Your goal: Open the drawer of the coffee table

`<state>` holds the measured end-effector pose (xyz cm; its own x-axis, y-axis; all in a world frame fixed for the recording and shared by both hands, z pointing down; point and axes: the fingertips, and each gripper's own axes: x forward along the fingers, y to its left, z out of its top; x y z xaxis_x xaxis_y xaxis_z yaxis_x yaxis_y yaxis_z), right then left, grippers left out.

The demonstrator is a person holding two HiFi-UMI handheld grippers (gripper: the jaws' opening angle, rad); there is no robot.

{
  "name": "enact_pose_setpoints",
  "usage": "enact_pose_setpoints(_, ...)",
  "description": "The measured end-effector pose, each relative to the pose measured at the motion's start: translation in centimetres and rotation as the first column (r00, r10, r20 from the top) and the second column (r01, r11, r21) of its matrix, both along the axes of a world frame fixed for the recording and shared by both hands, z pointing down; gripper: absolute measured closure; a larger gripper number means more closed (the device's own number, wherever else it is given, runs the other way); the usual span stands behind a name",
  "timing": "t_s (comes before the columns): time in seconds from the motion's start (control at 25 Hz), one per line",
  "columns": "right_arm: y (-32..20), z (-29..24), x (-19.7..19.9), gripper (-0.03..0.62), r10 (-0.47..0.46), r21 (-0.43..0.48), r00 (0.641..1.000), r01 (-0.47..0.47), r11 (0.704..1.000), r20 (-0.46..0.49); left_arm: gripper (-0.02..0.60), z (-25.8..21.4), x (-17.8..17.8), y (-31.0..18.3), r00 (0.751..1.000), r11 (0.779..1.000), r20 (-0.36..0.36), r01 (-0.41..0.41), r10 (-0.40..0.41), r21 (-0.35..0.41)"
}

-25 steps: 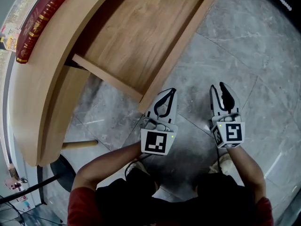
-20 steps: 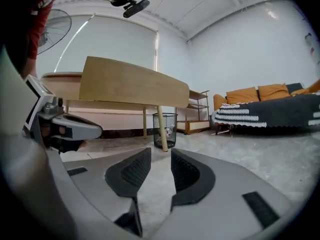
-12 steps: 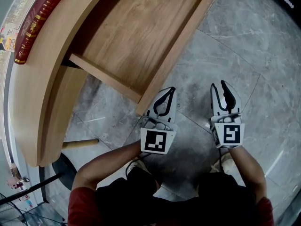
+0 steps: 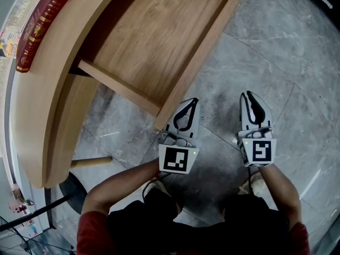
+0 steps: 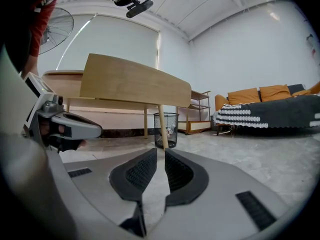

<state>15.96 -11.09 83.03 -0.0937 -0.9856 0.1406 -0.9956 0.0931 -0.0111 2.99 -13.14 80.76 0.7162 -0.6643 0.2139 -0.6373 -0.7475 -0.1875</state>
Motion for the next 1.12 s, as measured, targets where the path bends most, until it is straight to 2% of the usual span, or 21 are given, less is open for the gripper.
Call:
enact_pose_setpoints(0.32, 0.0, 0.2, -0.3, 0.595, -0.02, -0.002, 1.0, 0.02, 1.0, 0.001, 0.574, 0.1, 0.0, 0.1, 1.0, 1.0, 0.006, -0.003, 0.003, 0.003)
enact_pose_setpoints(0.76, 0.4, 0.3, 0.6, 0.596, 0.004, -0.025, 1.0, -0.004, 1.0, -0.016, 0.574, 0.7, 0.0, 0.2, 0.999, 0.999, 0.016, -0.033, 0.033, 0.0)
enact_pose_setpoints(0.92, 0.8, -0.8, 1.3, 0.596, 0.01, -0.053, 0.998, -0.014, 0.998, -0.059, 0.575, 0.9, 0.5, 1.7, 0.99, 0.995, 0.093, -0.1, 0.102, -0.025)
enact_pose_setpoints(1.12, 3.9, -4.7, 1.3, 0.596, 0.009, -0.16, 0.997, -0.022, 0.987, -0.079, 0.575, -1.4, -0.1, 6.3, 0.969, 0.978, 0.148, -0.187, 0.2, -0.096)
